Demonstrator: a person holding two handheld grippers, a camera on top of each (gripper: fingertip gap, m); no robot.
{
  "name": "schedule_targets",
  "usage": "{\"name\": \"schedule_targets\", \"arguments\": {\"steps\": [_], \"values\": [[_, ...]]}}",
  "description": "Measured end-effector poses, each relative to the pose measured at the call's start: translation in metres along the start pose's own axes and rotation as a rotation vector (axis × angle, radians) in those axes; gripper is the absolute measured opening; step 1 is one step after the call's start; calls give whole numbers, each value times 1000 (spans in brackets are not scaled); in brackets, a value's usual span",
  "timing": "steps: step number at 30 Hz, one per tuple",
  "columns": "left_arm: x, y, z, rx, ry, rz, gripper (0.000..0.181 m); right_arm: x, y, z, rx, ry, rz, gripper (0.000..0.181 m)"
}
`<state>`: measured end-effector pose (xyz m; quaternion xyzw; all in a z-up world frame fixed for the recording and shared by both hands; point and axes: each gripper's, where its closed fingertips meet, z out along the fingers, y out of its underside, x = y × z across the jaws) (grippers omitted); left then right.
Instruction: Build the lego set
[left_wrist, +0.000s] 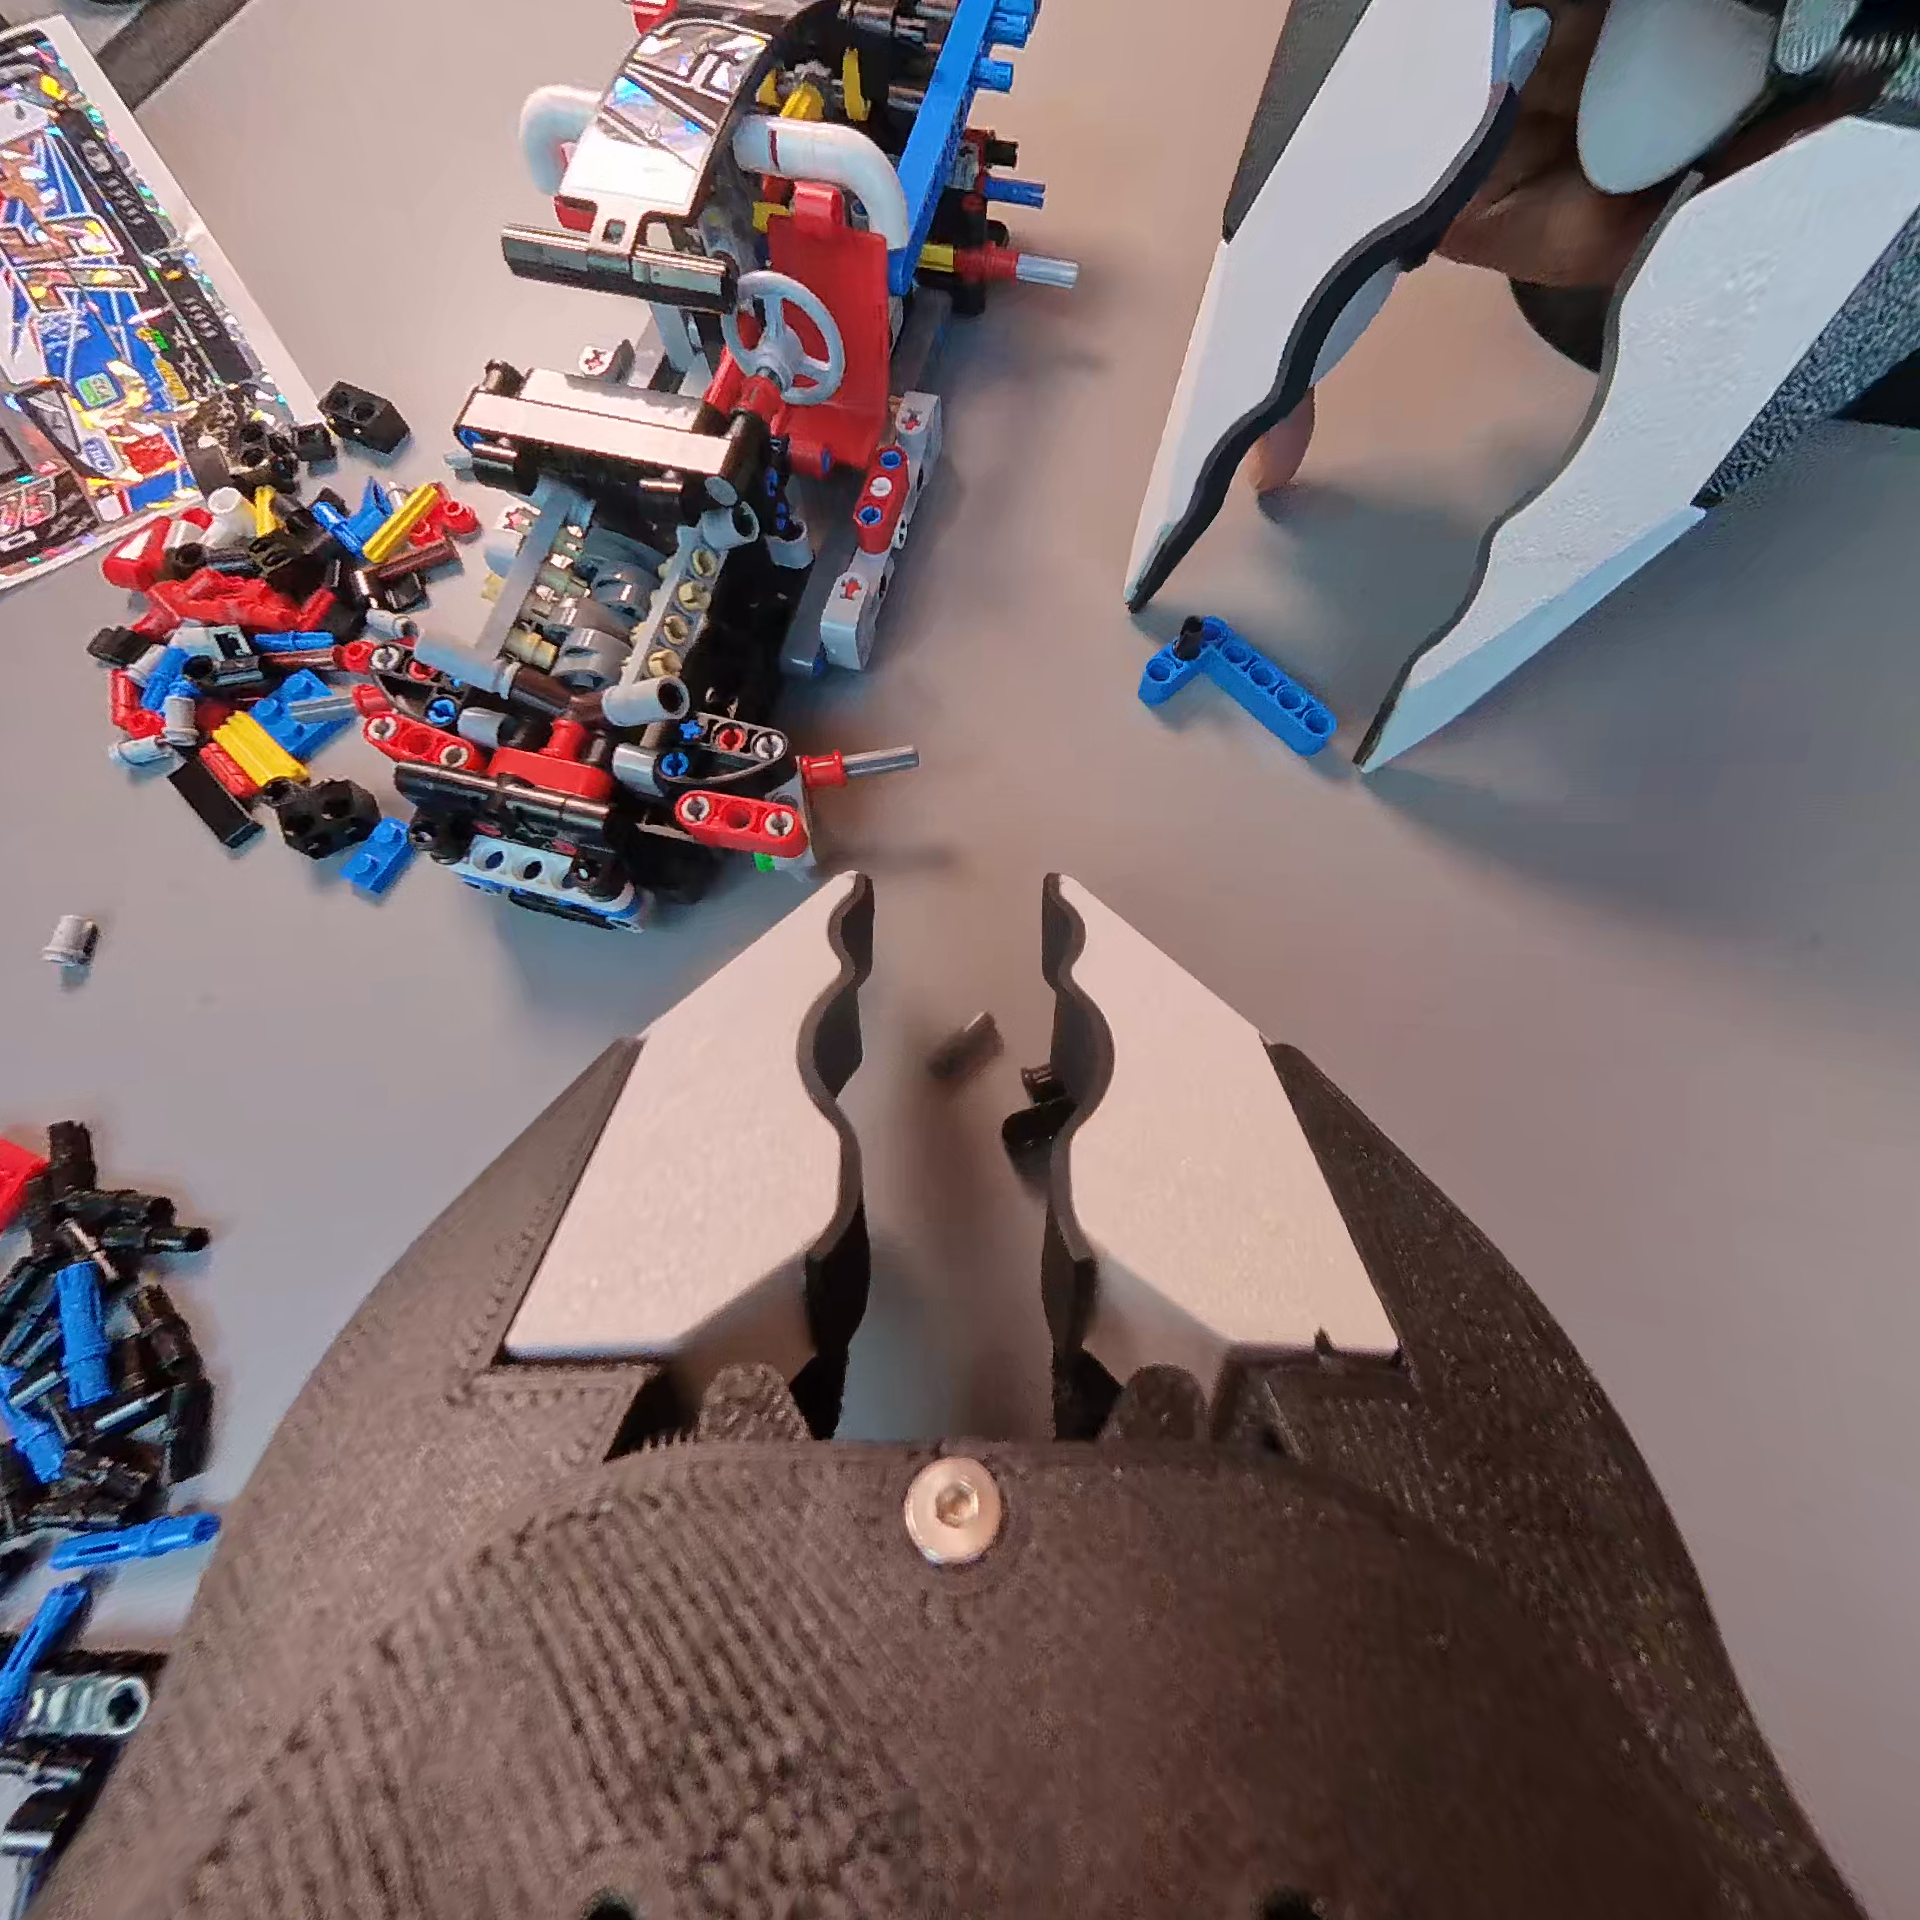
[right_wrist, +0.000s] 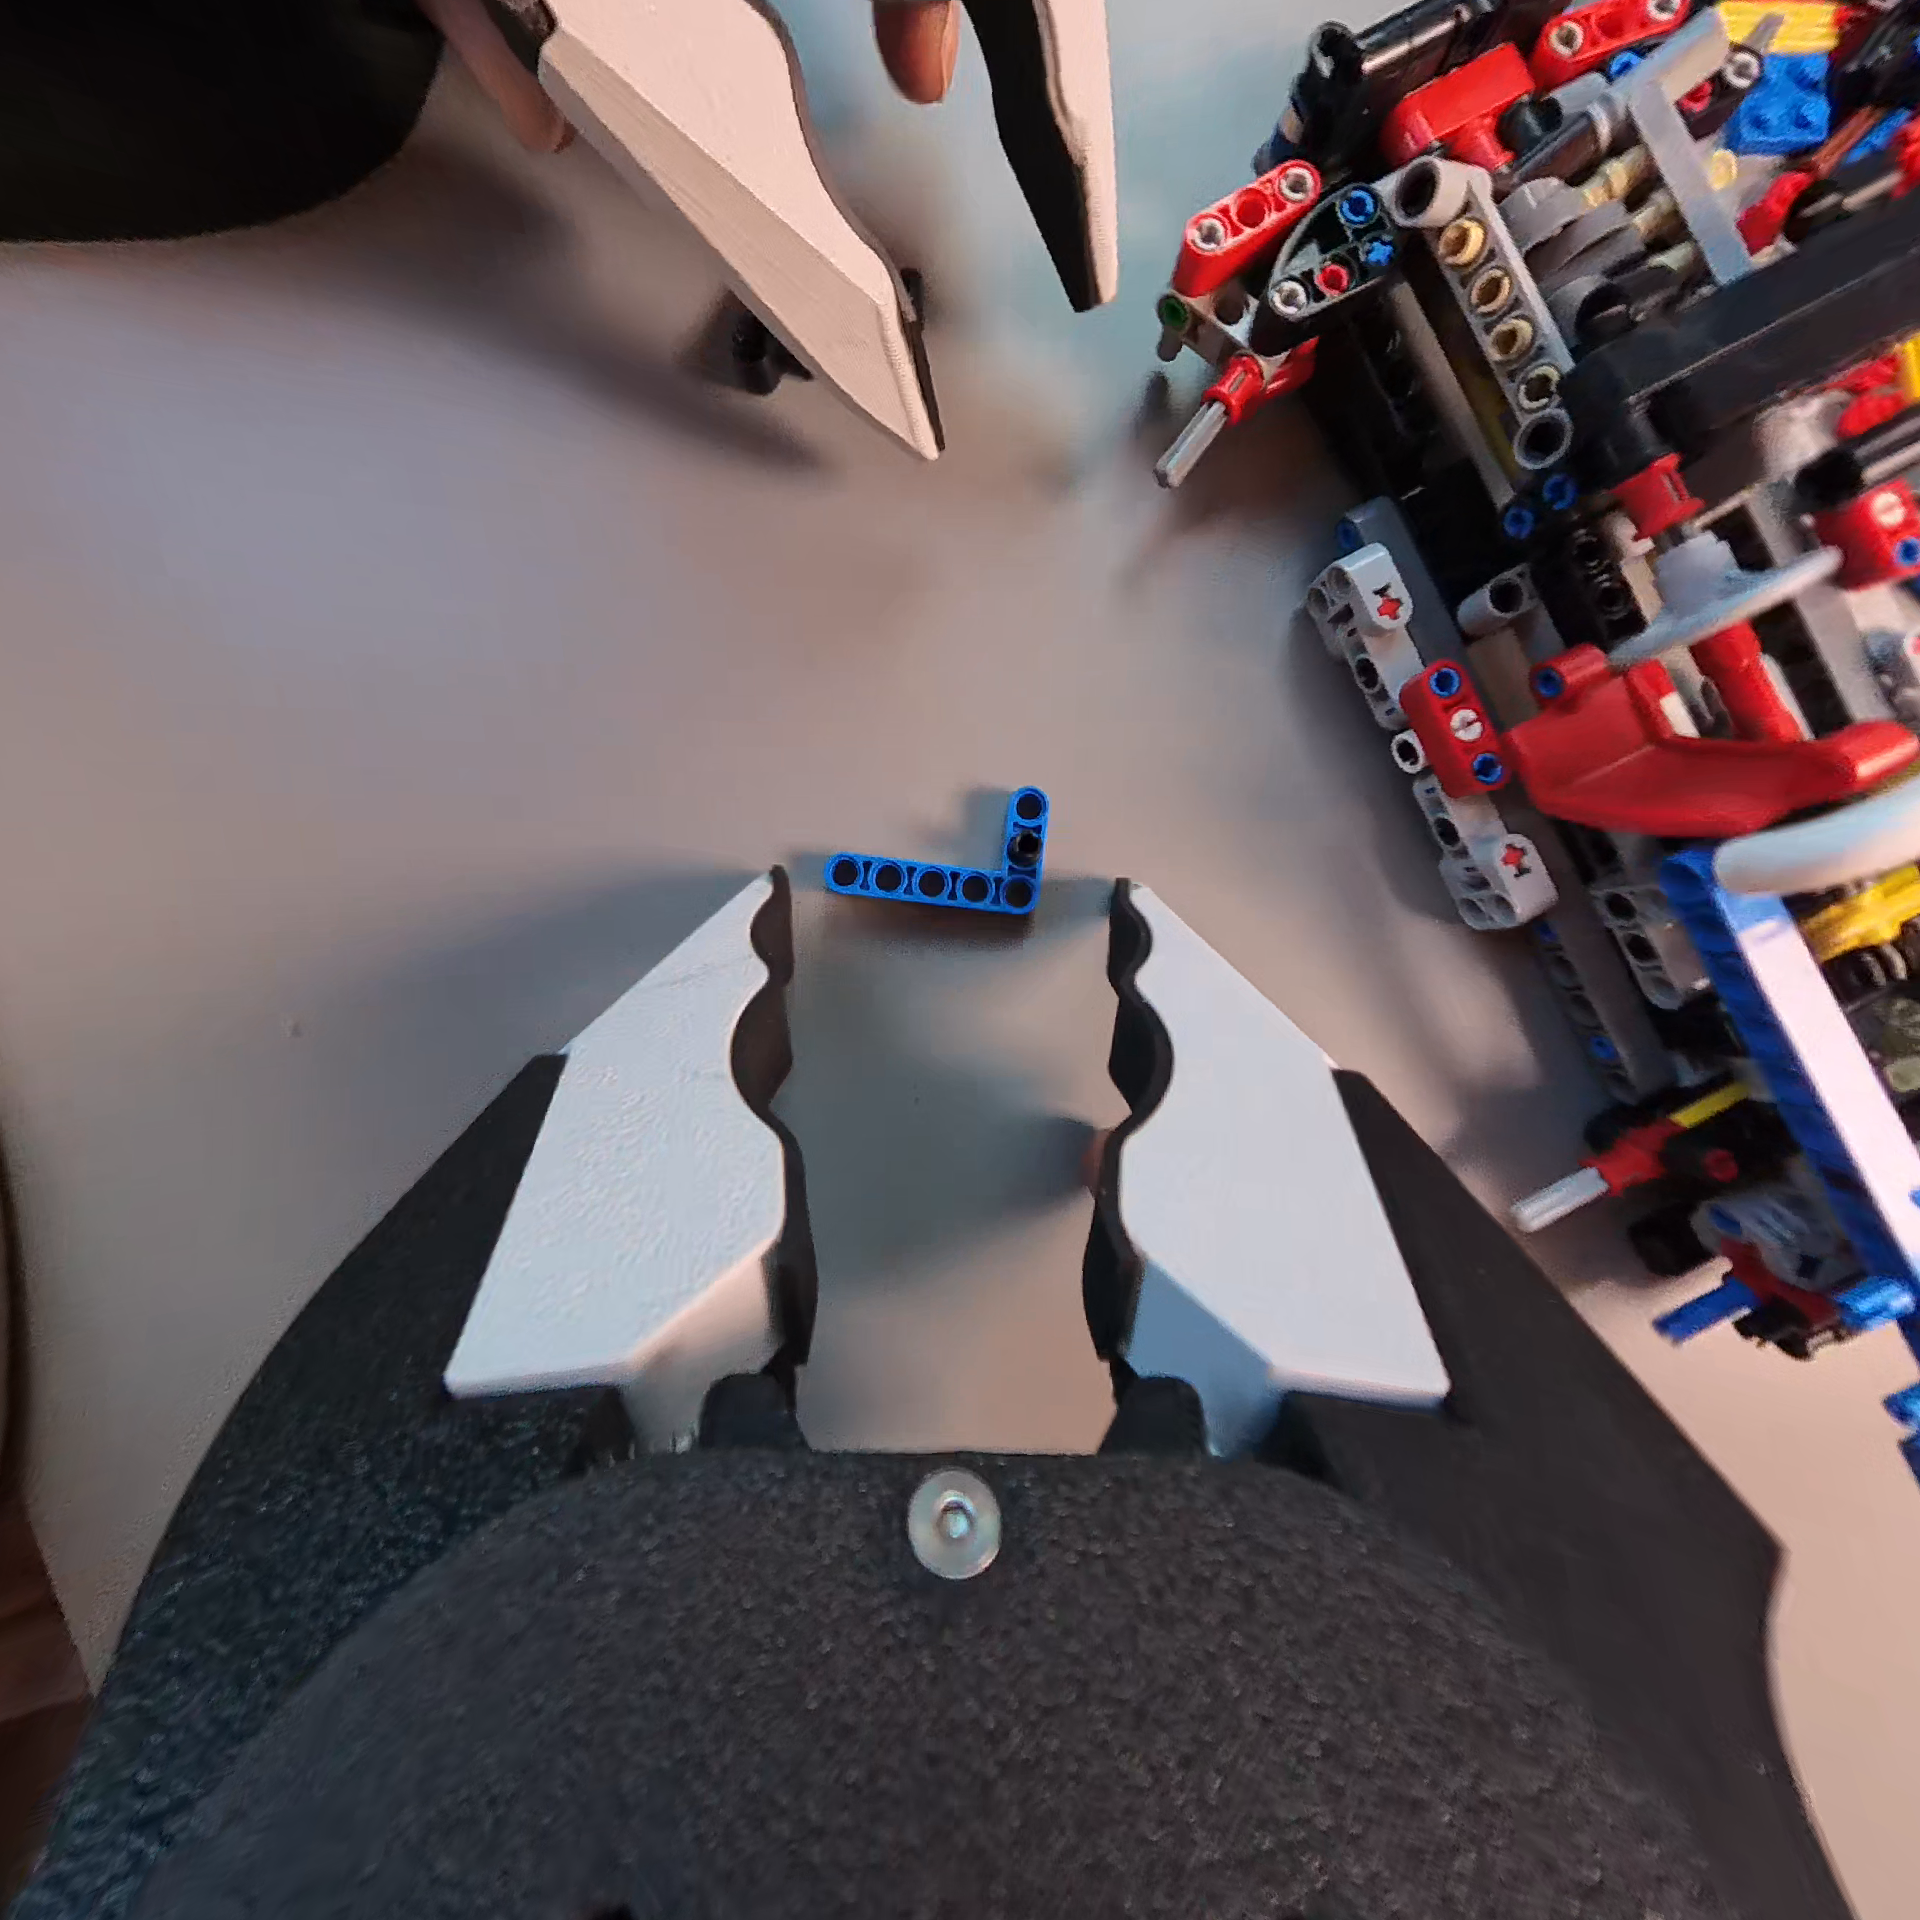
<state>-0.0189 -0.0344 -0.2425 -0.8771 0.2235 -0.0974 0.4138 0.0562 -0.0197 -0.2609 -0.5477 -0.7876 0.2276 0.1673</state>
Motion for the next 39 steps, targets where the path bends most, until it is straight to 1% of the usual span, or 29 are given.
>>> {"name": "schedule_targets", "arguments": {"steps": [3, 4, 6, 8, 9, 10, 11, 13, 17, 20, 24, 26, 27, 28, 29, 30, 32, 34, 37, 39], "values": [[-6, 2, -8, 7, -8, 30, 23, -3, -2, 0, -28, -72, -107, 41], [-6, 3, -10, 12, 6, 34, 22, -5, -1, 0, -37, -113, -176, 39], [-7, 6, -16, 18, 29, 24, 22, -5, 0, -1, -44, -183, -314, 39], [-5, 10, -20, 11, 64, 4, 26, -8, 3, -3, -41, -263, -446, 39], [-6, 13, -22, 5, 72, -4, 27, -5, 3, -3, -34, -274, -480, 39], [-4, 16, -23, -8, 89, -6, 29, -2, 2, -3, -34, -278, -495, 46], [-2, 20, -24, -22, 101, 0, 30, 1, 1, -3, -33, -272, -501, 53], [-4, 26, -26, -49, 89, 11, 28, 7, -4, -8, 3, -243, -484, 59], [-10, 29, -24, -64, 70, 36, 21, 5, -11, -25, 156, -206, -371, 56], [-10, 31, -18, -89, 95, 74, 19, 4, -1, -32, 210, -165, -301, 52], [-5, 32, -13, -116, 146, 106, 14, -6, 8, -43, 277, -150, -239, 48], [-2, 31, -12, -129, 160, 117, 3, -9, 6, -47, 322, -139, -211, 47], [-2, 31, -11, -131, 144, 131, 3, -10, 4, -48, 345, -131, -194, 45], [-7, 29, -10, -127, 102, 147, 2, -10, 1, -49, 364, -120, -176, 44], [-7, 24, -11, -105, 90, 149, 2, -9, -4, -49, 388, -105, -159, 43], [-1, 13, -13, -43, 119, 130, 2, -8, -10, -49, 418, -81, -151, 39], [20, -19, -21, 118, 225, 53, 2, -11, -26, -51, 486, -45, -174, 30], [42, -40, -26, 214, 341, 7, 2, -17, -42, -57, 554, -21, -228, 22], [64, -51, -25, 255, 455, -17, 2, -23, -57, -63, 615, -48, -256, 17], [69, -54, -25, 267, 480, -21, 2, -25, -58, -61, 611, -74, -255, 16]]}}
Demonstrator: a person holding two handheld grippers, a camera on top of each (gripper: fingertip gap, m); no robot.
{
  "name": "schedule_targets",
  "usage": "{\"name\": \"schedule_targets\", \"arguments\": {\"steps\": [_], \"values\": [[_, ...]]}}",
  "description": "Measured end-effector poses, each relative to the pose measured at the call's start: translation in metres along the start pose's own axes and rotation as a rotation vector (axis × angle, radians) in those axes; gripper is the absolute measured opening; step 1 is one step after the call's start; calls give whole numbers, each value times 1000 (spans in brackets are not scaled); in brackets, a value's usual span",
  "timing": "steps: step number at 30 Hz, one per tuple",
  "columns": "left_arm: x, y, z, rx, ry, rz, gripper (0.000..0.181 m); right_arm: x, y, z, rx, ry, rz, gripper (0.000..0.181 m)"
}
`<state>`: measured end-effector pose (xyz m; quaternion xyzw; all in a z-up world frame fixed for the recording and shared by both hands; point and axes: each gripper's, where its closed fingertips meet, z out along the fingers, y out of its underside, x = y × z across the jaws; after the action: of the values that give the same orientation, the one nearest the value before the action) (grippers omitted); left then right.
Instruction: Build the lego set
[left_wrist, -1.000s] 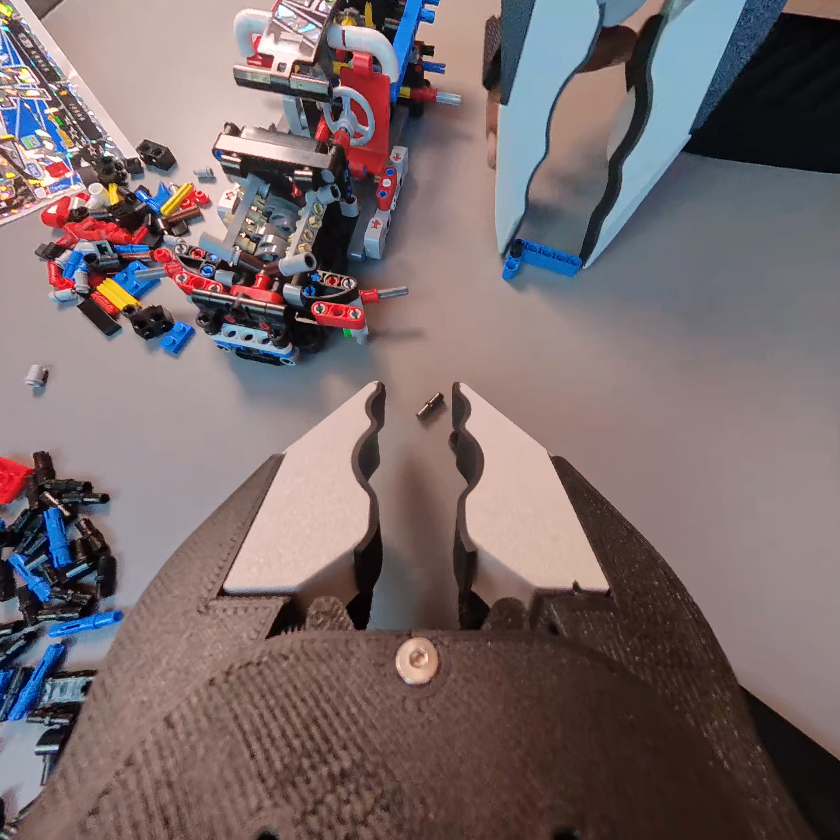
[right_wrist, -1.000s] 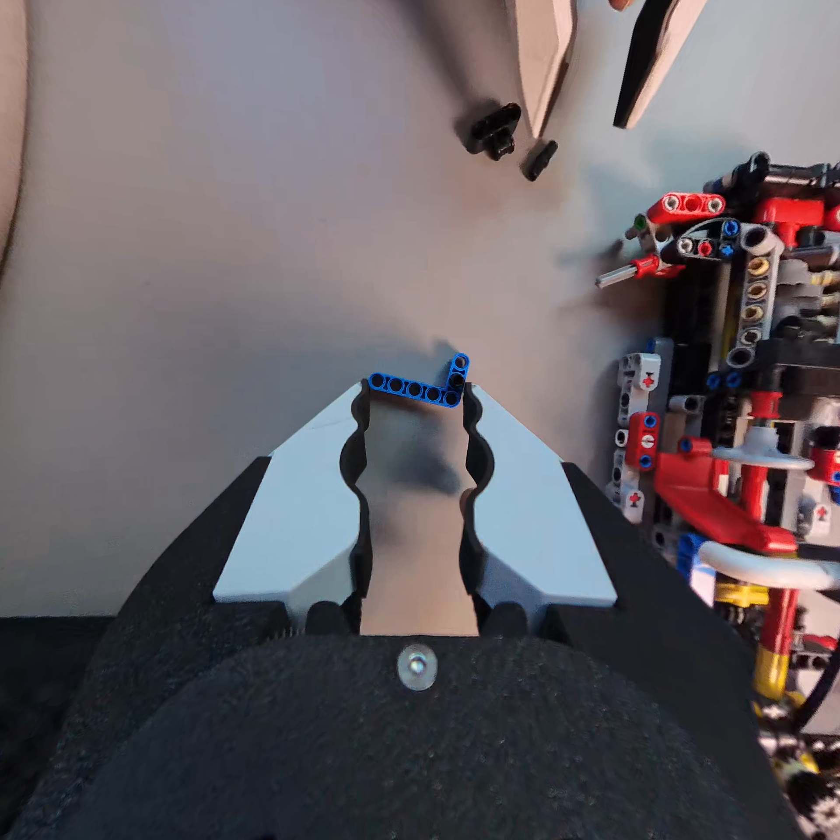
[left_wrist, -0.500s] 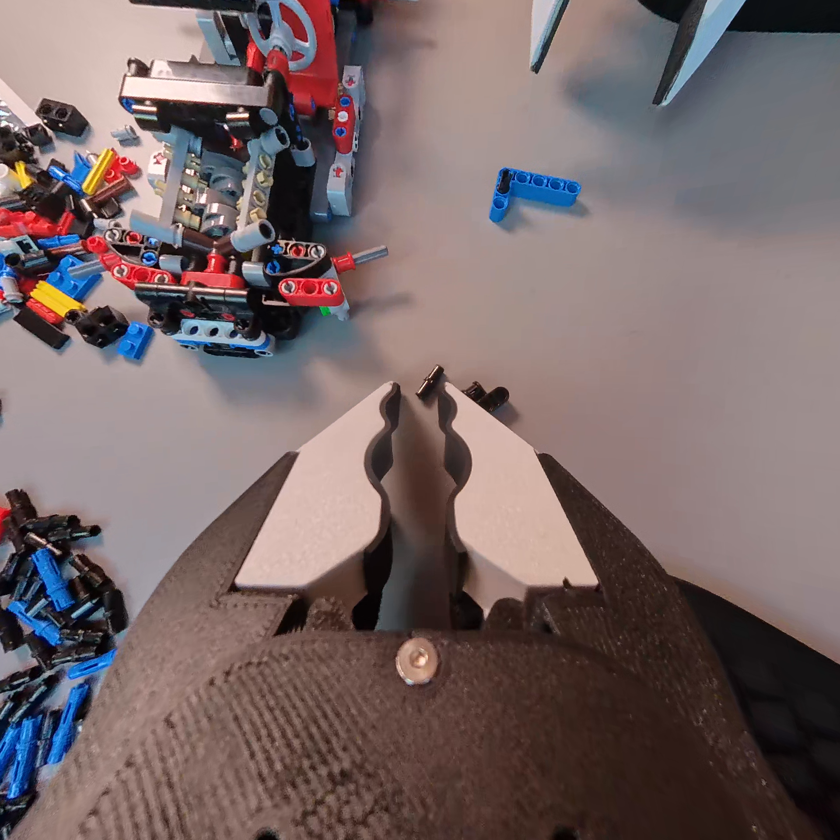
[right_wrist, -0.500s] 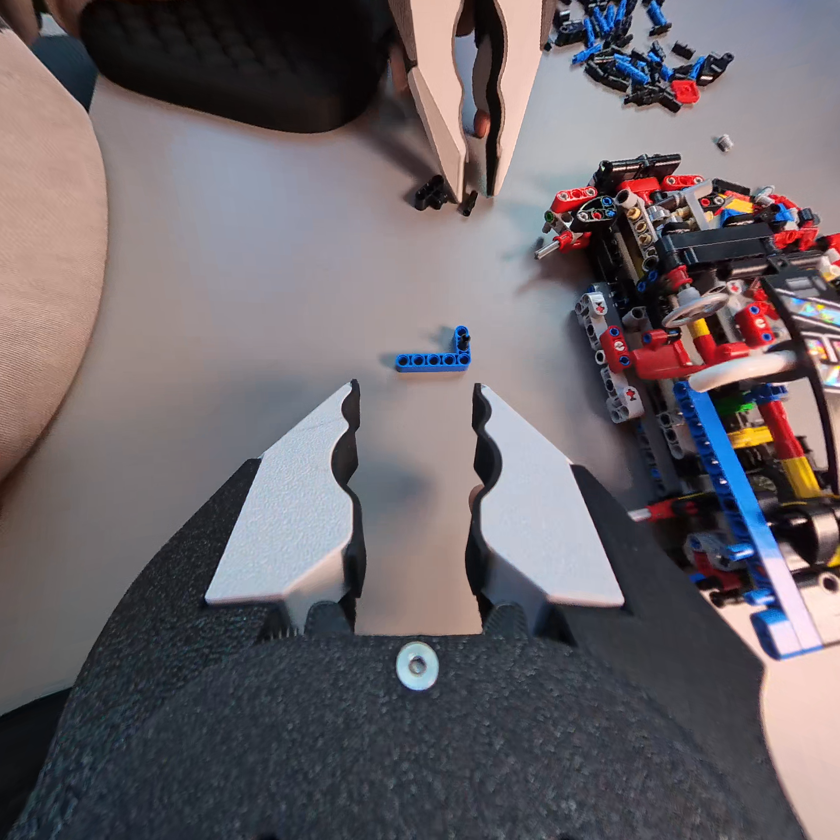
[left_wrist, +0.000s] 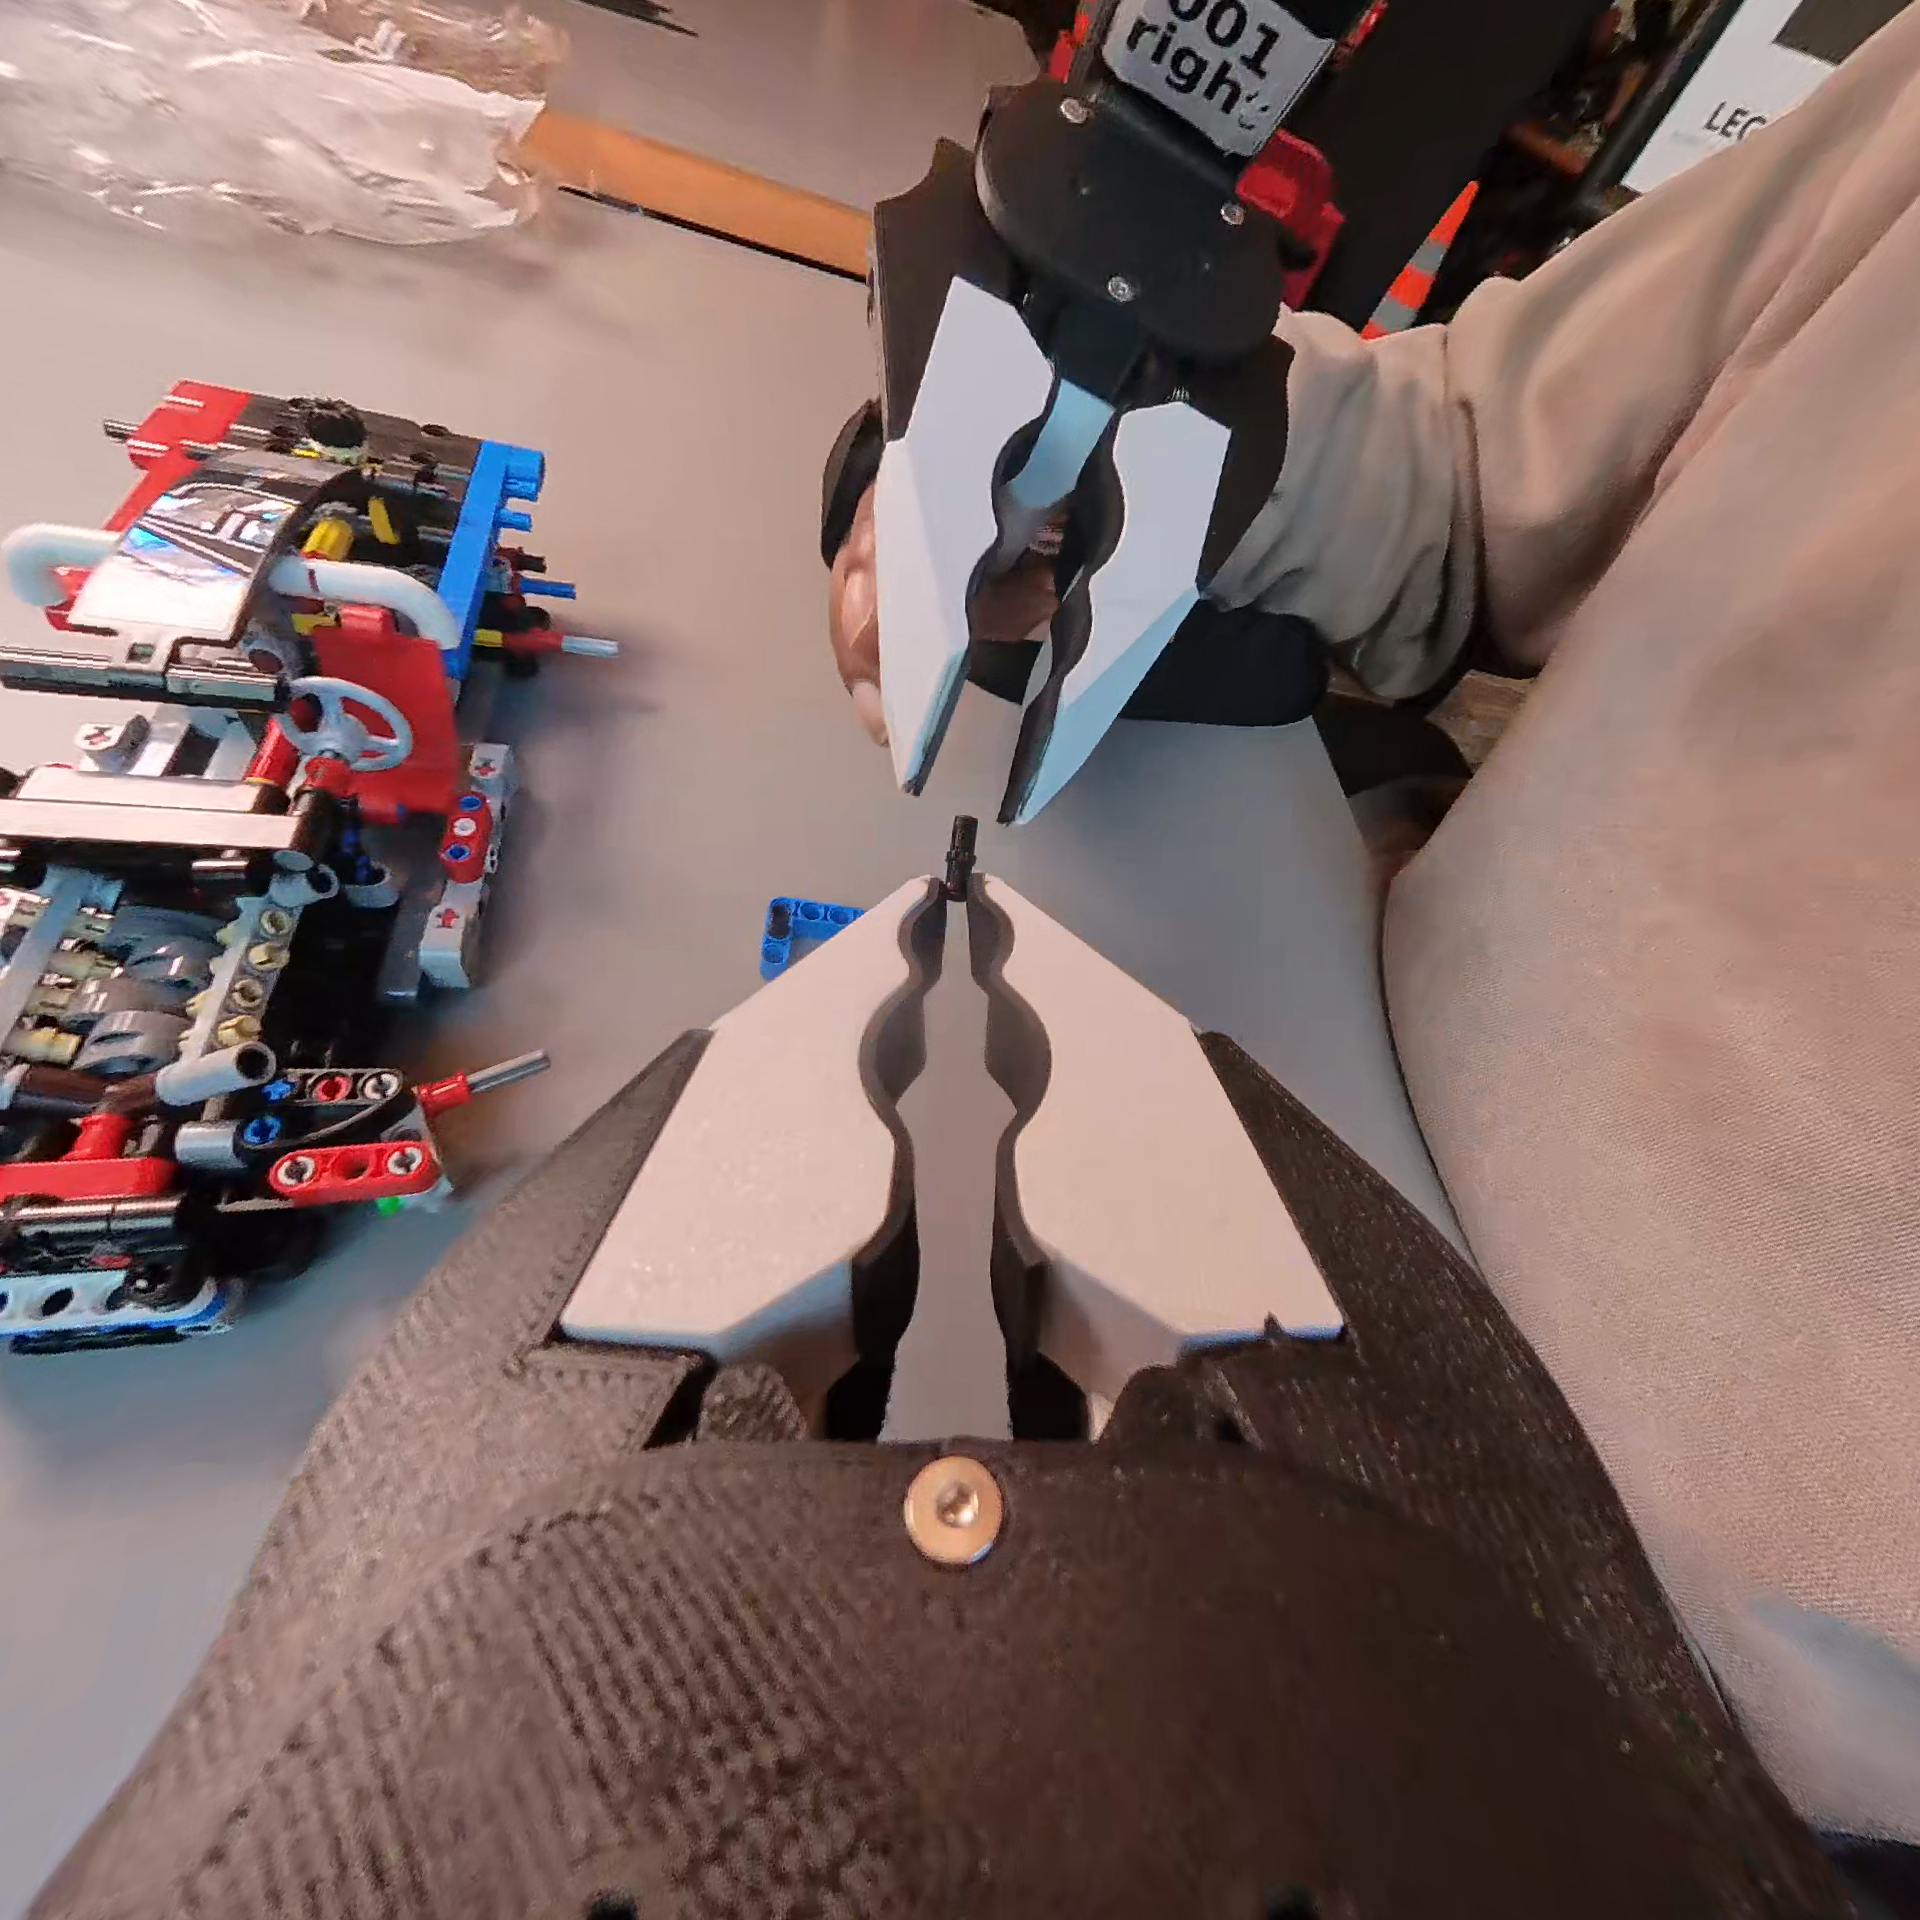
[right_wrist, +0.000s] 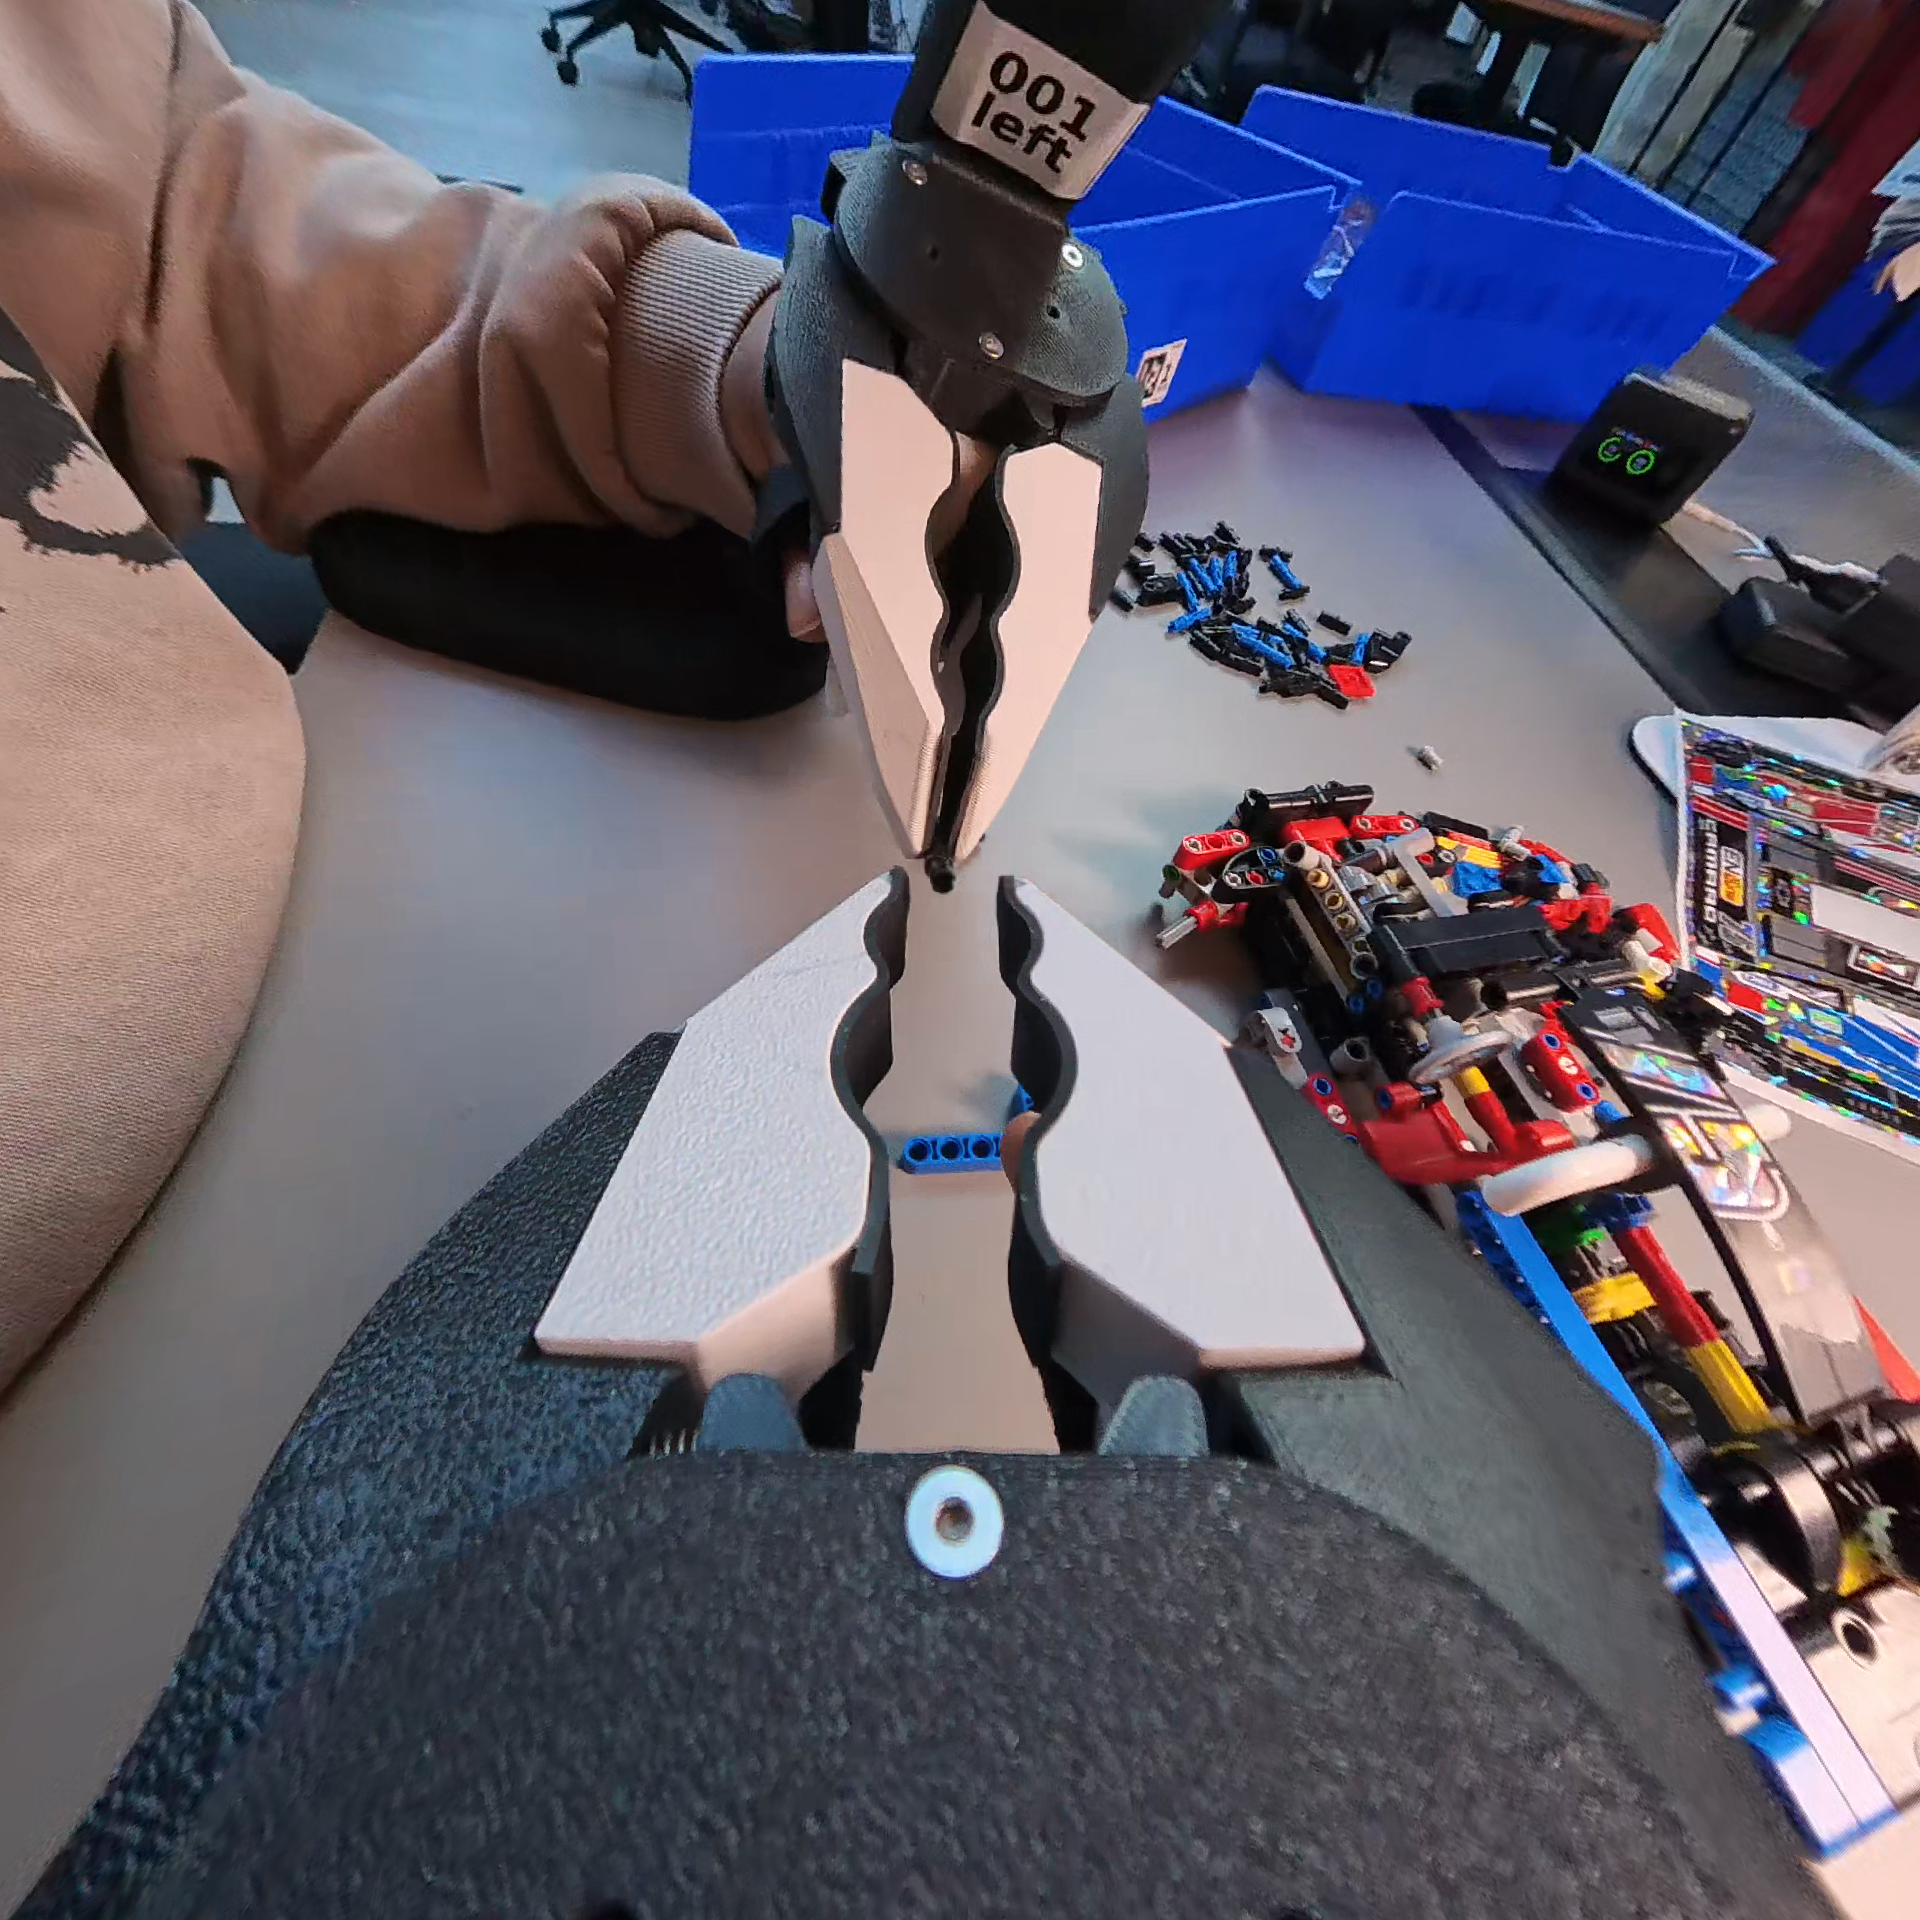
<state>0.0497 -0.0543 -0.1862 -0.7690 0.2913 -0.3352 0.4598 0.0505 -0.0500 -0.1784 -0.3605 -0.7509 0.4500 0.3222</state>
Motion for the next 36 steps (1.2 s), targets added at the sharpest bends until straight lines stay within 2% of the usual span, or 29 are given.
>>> {"name": "schedule_targets", "arguments": {"steps": [7, 26, 28, 31, 34, 36], "values": [[6, 0, 7, -6, 21, 30, 2, -9, 3, 4, 17, -53, 6, 5], [5, 2, 10, -22, 1, 35, 2, -9, 10, 2, 0, -48, 4, 3], [-2, 2, 11, -26, -39, 42, 9, -6, 14, -3, -32, -47, 1, 3], [-26, 18, 16, -158, -161, 102, 20, -7, 39, -14, -167, -91, 61, 2], [-36, 36, 32, -306, -180, 153, 34, -15, 52, -9, -249, -85, 63, 2], [-43, 44, 42, -376, -193, 175, 31, -20, 61, -1, -317, -69, 37, 2]]}}
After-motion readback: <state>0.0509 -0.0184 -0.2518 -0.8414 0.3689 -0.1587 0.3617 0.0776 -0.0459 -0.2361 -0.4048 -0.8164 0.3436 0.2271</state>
